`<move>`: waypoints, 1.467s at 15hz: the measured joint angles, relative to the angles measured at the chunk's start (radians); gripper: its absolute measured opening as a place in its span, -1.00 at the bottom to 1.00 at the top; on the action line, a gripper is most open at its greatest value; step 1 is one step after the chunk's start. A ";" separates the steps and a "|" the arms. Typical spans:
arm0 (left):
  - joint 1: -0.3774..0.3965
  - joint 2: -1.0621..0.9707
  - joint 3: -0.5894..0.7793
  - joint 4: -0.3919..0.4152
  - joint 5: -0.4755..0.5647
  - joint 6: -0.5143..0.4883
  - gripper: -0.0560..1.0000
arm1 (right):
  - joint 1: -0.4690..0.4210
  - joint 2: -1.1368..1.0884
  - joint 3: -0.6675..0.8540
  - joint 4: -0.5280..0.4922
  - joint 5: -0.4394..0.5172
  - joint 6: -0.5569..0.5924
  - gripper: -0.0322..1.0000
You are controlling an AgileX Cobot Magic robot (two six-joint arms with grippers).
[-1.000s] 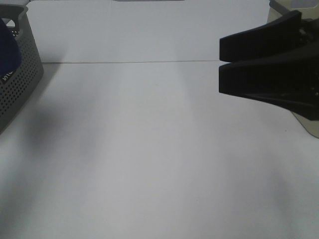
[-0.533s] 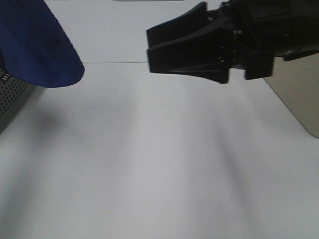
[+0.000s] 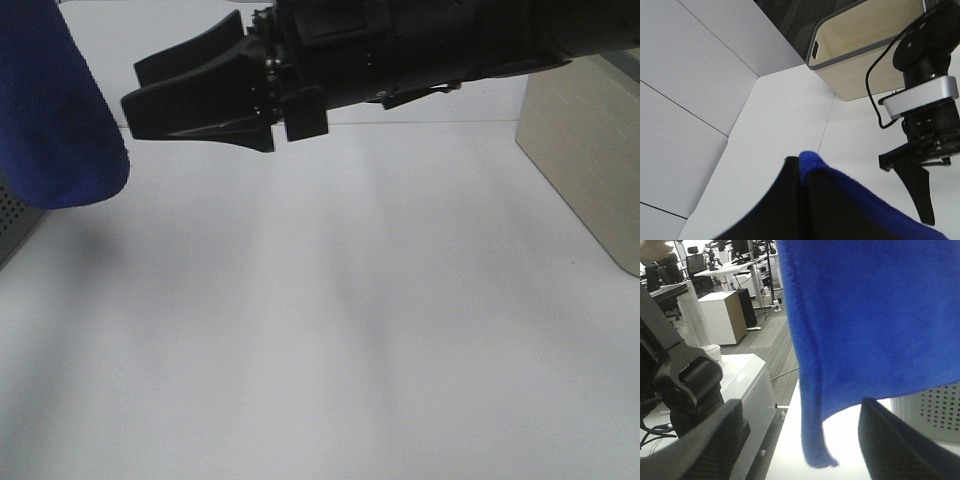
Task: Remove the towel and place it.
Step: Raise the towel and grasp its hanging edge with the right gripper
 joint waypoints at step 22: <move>0.000 0.021 -0.001 -0.013 -0.026 0.000 -0.89 | 0.120 0.127 -0.098 -0.028 0.040 0.009 -0.91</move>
